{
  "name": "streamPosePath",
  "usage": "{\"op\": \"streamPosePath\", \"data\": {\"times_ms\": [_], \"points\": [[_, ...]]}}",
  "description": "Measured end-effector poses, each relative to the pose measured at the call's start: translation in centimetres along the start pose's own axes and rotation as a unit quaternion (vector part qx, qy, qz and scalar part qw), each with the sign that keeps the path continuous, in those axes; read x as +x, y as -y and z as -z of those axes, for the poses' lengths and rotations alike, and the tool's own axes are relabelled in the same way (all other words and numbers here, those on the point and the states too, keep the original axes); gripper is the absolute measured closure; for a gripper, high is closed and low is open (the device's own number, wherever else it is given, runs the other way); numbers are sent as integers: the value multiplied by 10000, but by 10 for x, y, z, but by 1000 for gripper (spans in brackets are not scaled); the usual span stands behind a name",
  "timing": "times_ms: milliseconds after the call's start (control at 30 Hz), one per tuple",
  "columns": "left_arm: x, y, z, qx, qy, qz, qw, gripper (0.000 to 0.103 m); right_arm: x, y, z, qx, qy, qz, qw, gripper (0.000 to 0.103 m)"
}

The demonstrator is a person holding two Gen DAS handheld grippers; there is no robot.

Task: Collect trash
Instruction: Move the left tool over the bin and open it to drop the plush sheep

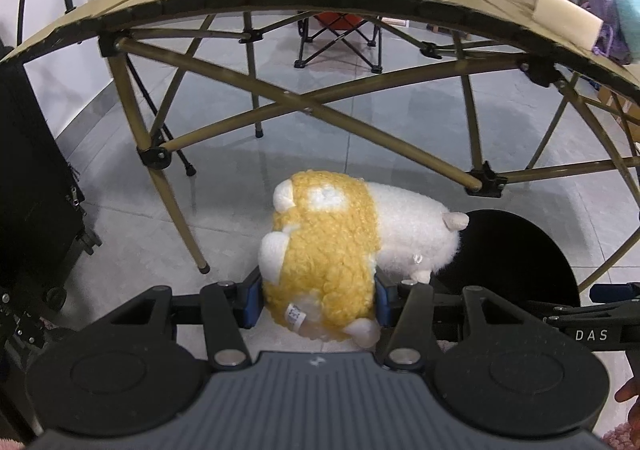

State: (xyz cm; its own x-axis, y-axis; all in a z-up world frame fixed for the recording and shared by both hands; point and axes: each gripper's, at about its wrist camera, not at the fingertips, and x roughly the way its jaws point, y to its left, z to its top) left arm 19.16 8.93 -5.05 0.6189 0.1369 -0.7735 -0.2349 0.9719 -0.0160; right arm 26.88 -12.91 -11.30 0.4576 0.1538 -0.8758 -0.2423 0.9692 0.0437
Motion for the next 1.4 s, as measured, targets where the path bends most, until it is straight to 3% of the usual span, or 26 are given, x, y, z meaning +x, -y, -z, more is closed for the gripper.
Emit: {"op": "streamPosePath", "data": {"times_ms": [333, 800, 1400], "points": [[-9, 36, -4, 204, 96, 218, 9995, 51, -23, 29, 6, 242, 366, 117, 9990, 0], [-3, 120, 1, 850, -4, 570, 9947, 51, -51, 89, 27, 754, 800, 504, 9927, 0], [44, 200, 21, 1298, -729, 574, 9872, 51, -62, 168, 63, 1590, 902, 903, 9790, 0]]}}
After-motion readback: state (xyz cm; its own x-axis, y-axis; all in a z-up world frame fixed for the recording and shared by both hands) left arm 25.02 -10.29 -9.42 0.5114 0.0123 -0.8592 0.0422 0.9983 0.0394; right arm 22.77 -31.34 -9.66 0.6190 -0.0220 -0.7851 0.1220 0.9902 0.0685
